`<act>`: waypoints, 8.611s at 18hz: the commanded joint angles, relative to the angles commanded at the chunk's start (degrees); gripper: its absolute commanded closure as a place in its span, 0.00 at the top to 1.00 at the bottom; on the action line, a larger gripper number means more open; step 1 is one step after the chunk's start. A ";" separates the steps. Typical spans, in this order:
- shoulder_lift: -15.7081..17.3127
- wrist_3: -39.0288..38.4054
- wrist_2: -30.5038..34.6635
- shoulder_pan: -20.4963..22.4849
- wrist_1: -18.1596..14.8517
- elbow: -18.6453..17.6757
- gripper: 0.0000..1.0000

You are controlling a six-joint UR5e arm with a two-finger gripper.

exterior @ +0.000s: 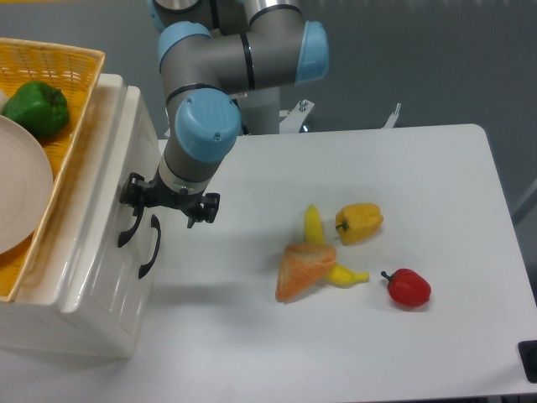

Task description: Slide the top white drawer open

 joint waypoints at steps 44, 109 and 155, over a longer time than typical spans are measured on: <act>-2.20 6.06 2.20 3.86 0.00 2.37 1.00; -4.13 10.20 3.78 13.71 -0.97 5.63 1.00; -3.51 36.72 11.58 18.46 2.45 4.57 1.00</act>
